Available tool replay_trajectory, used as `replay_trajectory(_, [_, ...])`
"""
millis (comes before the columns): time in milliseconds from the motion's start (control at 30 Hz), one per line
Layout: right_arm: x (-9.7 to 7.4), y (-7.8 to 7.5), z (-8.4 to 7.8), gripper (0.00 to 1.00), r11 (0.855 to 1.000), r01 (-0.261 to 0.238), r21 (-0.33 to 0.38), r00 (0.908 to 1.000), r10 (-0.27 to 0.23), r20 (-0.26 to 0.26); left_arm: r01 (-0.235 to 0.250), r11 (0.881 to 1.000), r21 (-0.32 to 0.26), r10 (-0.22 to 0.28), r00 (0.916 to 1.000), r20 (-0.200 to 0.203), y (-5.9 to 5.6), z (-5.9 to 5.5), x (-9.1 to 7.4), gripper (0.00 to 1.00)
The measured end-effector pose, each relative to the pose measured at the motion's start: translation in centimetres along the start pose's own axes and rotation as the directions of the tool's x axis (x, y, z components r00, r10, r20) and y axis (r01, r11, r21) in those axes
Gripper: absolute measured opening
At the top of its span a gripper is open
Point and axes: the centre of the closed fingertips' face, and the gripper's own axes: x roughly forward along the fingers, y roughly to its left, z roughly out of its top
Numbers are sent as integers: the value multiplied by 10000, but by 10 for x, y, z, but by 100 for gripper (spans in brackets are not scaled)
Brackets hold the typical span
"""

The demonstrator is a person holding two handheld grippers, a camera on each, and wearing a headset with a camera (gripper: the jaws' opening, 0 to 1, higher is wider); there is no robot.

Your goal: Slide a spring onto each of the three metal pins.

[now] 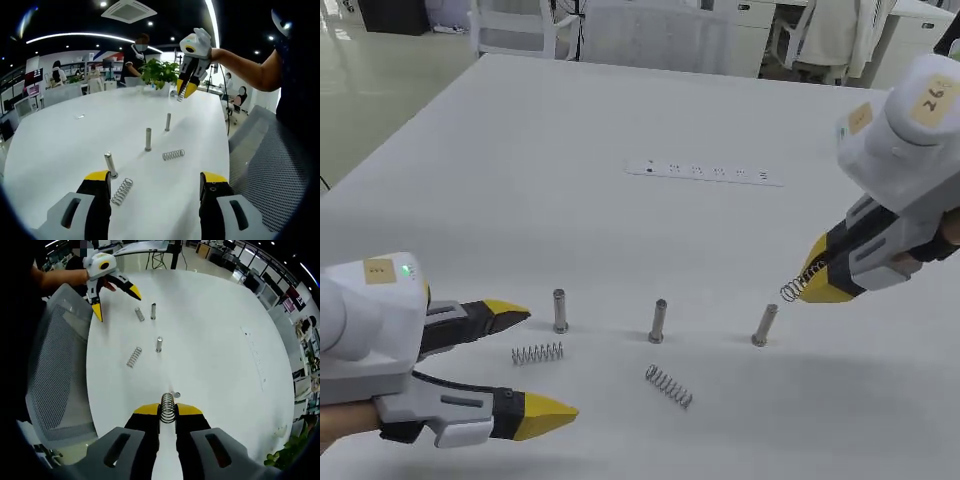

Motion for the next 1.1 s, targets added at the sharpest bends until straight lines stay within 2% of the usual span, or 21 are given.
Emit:
replay_trajectory(267, [12,-9,-7,9,9997,-250,-25,9982,248,-545,8,10000,26,-8,10000,9,0,0,1,68])
replay_trajectory(367, [16,-11,-11,9,9994,-236,-261,9950,210,-971,-2,10000,25,2,10000,11,0,0,1,68])
replay_trajectory(800, [32,-15,-11,9,9967,-660,-475,9857,577,-1582,-67,10000,15,67,10000,39,1,0,0,67])
replay_trajectory(1100, [38,-17,-13,9,9959,-757,-491,9818,658,-1782,-63,10000,-8,63,10000,12,2,-1,1,67])
